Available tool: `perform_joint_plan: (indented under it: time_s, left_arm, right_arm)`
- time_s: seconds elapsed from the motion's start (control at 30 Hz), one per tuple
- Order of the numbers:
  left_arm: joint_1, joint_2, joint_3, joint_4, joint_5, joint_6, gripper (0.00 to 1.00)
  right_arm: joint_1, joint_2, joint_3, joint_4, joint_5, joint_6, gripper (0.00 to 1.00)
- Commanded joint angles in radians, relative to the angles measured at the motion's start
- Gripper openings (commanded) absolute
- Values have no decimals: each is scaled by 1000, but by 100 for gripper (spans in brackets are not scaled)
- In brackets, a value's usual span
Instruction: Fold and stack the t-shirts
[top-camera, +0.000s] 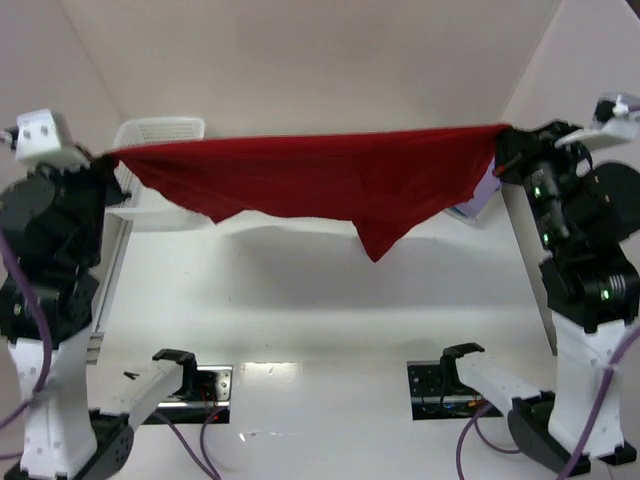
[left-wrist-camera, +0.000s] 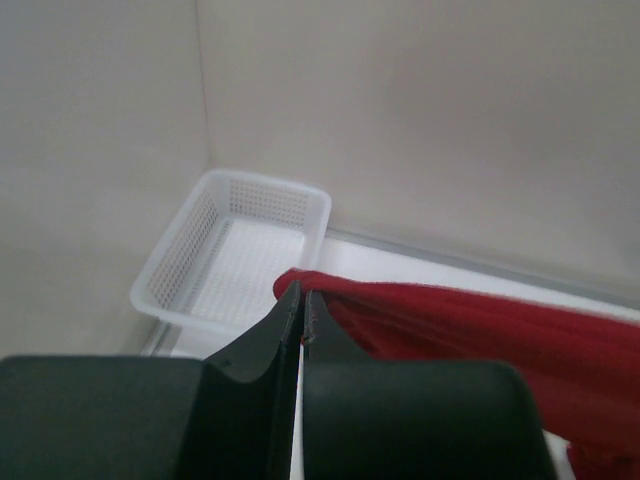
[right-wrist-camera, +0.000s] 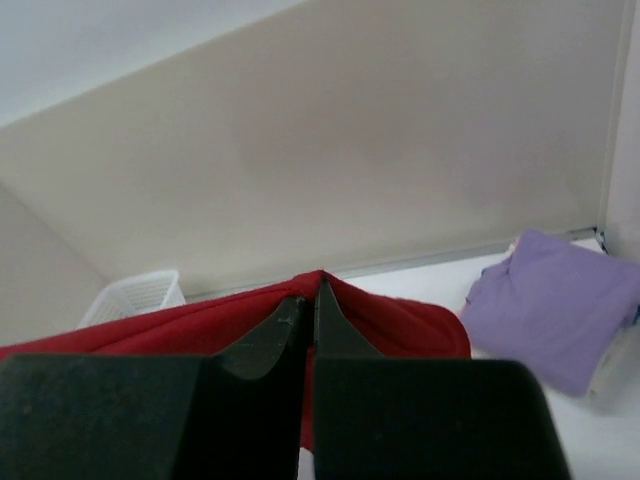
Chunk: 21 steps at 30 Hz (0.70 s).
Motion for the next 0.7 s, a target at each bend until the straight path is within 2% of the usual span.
perform_joint_plan:
  time_s: [0.0, 0.17, 0.3, 0.4, 0.67]
  left_arm:
    - [12, -189, -87, -60, 15, -34, 0]
    - [2, -247, -56, -135, 25, -66, 0]
    - [2, -176, -47, -145, 73, -88, 0]
    - [2, -103, -70, -145, 122, -88, 0]
    - [2, 65, -263, -53, 285, -88, 0]
  right_arm:
    - [-11, -140, -21, -57, -1, 23, 0]
    - [-11, -174, 40, -97, -22, 43, 0]
    - [-11, -116, 60, -97, -24, 43, 0]
    - [-11, -75, -33, -53, -15, 43, 0]
    - [-11, 20, -338, 93, -4, 43, 0]
